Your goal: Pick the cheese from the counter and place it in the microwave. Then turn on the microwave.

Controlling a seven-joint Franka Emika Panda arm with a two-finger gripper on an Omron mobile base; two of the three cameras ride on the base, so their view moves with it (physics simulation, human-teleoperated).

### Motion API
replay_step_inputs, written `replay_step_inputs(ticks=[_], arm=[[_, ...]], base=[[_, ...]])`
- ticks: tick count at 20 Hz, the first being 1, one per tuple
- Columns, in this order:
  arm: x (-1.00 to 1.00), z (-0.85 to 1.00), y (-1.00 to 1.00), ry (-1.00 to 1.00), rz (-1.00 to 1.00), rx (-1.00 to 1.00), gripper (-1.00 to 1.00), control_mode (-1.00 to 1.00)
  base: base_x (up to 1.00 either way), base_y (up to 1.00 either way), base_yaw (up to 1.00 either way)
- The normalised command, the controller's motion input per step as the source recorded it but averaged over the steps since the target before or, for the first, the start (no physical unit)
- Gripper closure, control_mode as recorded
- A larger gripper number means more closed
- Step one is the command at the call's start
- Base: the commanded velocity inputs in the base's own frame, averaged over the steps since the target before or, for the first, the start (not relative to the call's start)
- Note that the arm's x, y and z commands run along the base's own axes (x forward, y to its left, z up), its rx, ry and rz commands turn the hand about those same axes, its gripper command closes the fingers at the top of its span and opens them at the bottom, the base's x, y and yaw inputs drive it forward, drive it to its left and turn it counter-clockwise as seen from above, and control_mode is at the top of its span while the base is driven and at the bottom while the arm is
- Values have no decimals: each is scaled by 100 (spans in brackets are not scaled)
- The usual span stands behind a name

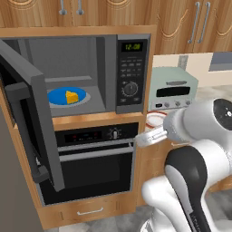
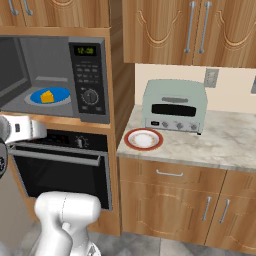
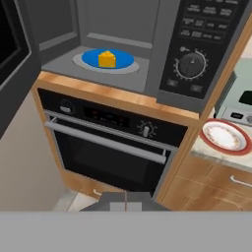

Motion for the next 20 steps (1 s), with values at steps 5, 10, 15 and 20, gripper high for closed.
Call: replay_step_inputs(ticks=[5, 10, 15, 20], arm=[[-44, 16, -2, 0, 1, -3, 100, -100], [-40, 16, 0, -1, 2, -3, 100, -100], [-39, 15, 0, -3, 3, -3, 100, -100], [-38, 15, 0, -5, 2, -2, 100, -100]], base=[[0, 0, 0], [0, 0, 0], [0, 0, 0], [0, 0, 0]])
